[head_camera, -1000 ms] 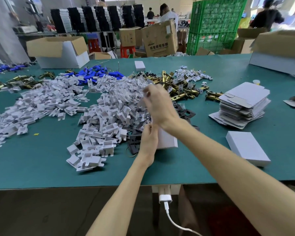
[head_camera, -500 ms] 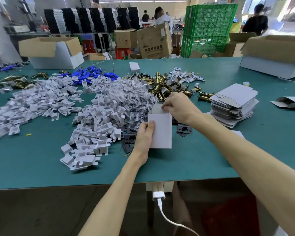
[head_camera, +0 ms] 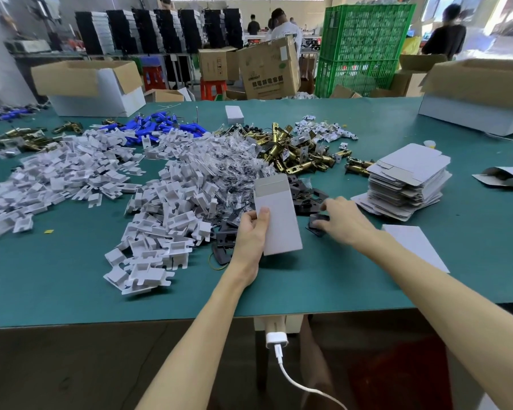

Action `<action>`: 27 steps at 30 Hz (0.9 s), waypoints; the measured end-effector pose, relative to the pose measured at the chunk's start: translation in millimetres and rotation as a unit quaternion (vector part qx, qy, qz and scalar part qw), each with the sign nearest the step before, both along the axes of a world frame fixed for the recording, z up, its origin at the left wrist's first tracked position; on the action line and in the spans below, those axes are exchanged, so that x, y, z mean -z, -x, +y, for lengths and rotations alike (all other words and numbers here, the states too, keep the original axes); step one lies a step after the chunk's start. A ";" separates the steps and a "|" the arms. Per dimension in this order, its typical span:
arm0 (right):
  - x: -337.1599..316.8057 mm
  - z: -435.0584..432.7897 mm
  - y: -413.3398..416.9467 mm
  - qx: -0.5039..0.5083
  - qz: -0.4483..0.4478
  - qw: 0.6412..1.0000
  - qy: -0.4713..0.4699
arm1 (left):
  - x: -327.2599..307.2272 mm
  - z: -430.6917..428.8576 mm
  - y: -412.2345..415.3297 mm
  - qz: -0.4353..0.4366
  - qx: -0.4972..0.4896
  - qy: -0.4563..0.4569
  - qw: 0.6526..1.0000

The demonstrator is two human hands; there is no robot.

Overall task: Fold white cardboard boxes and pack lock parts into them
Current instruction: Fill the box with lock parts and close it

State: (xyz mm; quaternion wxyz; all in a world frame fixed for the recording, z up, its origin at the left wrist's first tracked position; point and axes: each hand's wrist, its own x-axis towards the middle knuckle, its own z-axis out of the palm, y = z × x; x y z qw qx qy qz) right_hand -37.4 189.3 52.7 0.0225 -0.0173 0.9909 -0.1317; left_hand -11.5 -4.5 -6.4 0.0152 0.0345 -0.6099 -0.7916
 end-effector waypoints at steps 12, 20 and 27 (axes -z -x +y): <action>19.3 5.7 -12.2 -0.010 0.049 0.998 0.040 | 0.6 1.1 0.4 0.002 -0.014 0.016 1.000; 20.2 16.9 -7.3 0.072 0.100 0.984 0.127 | -1.3 1.3 -1.1 0.002 -0.014 0.028 1.000; 18.6 31.2 -3.4 0.109 0.088 0.973 0.181 | -0.5 1.2 -1.2 0.007 -0.009 0.034 0.999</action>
